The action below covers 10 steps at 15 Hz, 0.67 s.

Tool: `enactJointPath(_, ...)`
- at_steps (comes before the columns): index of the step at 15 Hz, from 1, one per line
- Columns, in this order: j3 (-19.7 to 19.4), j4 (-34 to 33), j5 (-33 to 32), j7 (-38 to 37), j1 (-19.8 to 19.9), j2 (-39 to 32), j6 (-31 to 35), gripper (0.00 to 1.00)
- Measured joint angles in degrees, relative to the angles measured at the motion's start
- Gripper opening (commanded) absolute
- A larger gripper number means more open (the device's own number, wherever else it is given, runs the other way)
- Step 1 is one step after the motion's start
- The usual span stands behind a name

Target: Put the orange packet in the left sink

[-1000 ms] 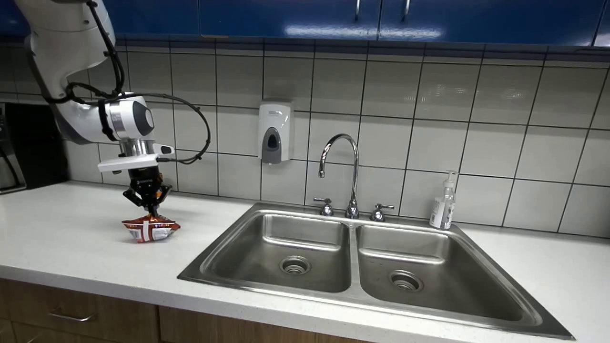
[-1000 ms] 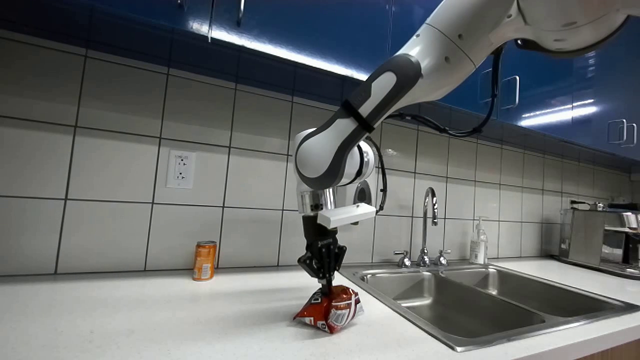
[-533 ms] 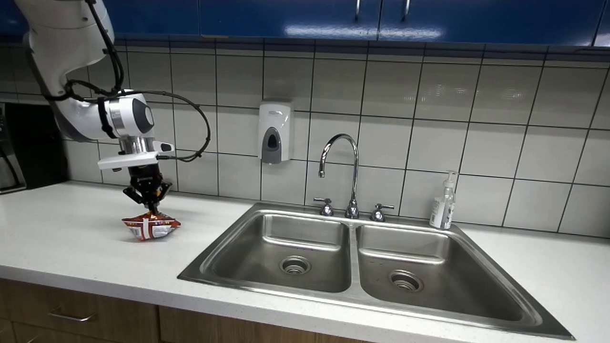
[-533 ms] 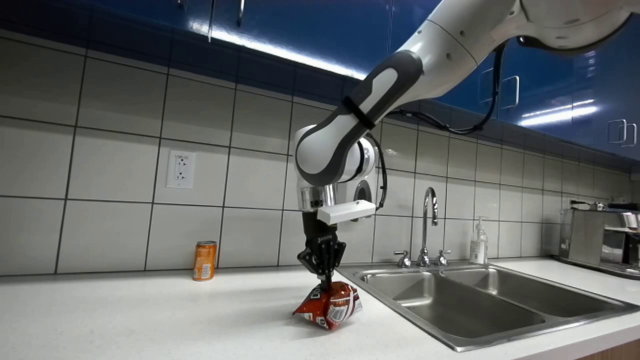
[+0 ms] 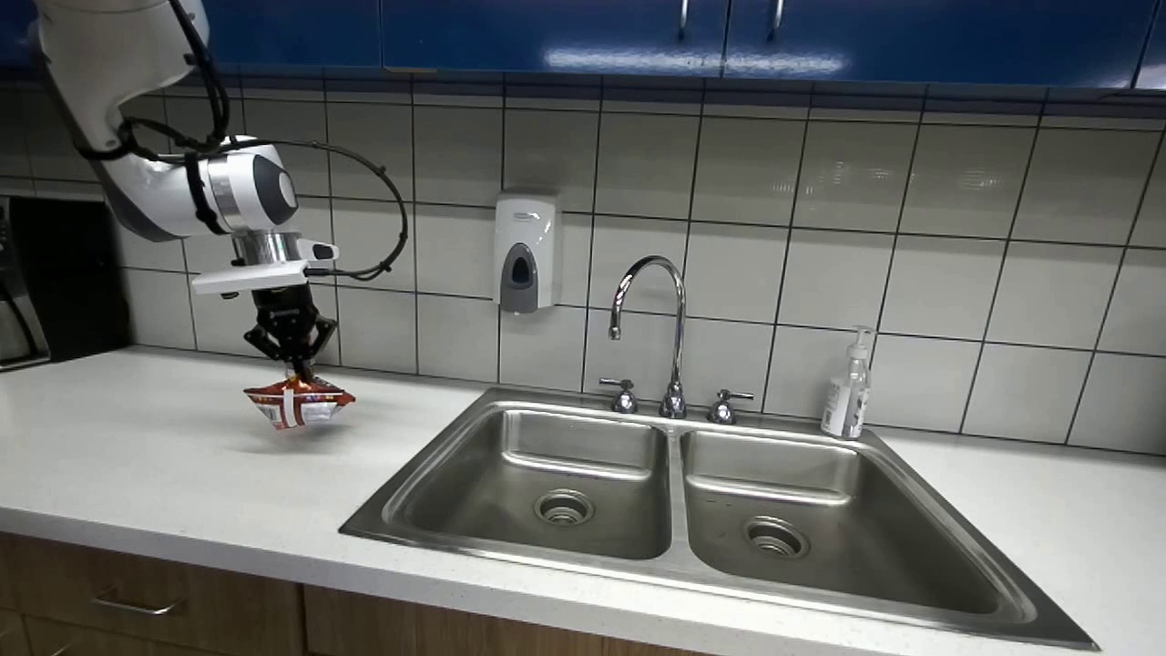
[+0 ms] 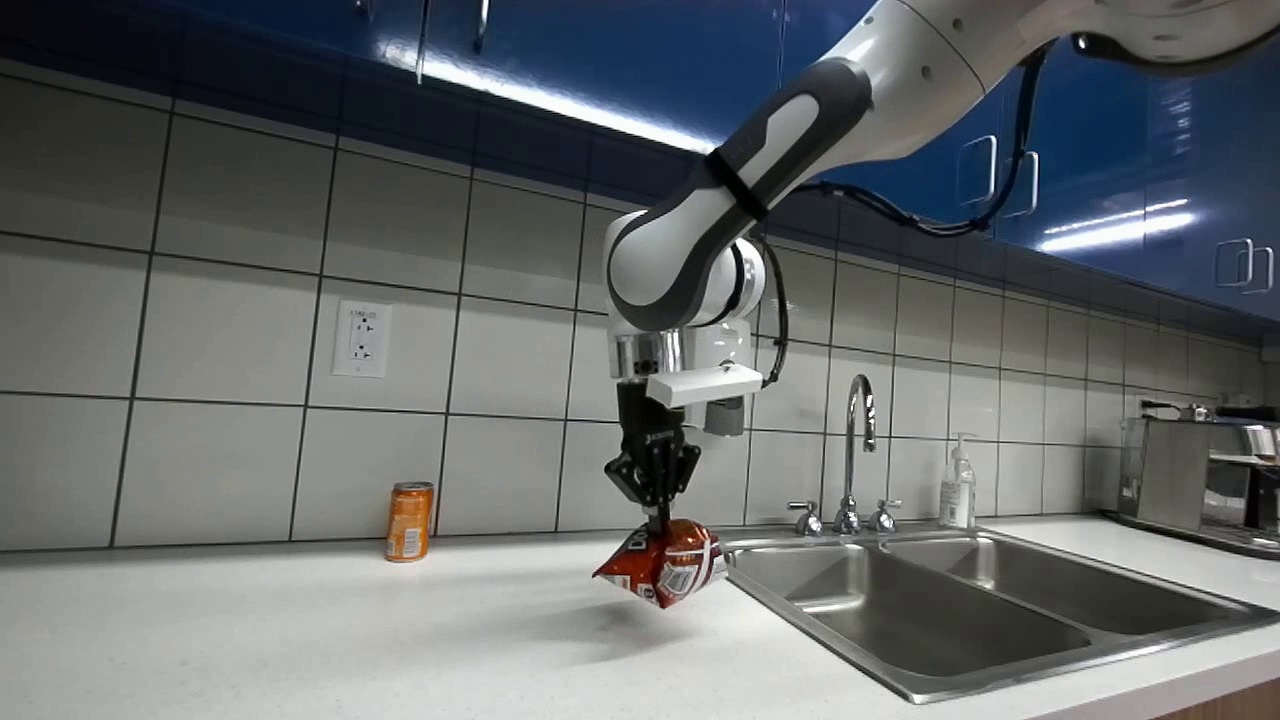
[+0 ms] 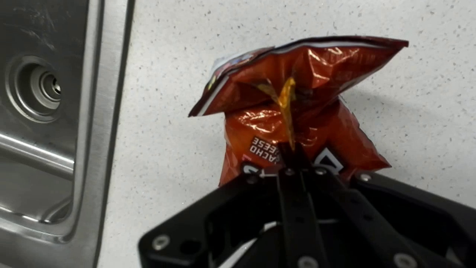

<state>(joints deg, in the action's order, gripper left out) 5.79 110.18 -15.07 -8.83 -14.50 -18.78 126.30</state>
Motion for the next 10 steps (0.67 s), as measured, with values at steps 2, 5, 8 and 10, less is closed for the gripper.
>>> enactJointPath(2, -0.56, 1.13, 0.01, 0.0, 0.6, 1.8, 0.06, 0.0)
enactJointPath(5, -1.49, 3.43, 0.01, 0.01, 2.24, 4.8, 0.46, 0.0)
enactJointPath(8, -2.61, 6.21, 0.01, 0.24, 4.42, 7.43, 1.72, 0.0)
enactJointPath(10, -3.48, 7.95, 0.01, 0.88, 6.05, 8.69, 2.86, 0.0)
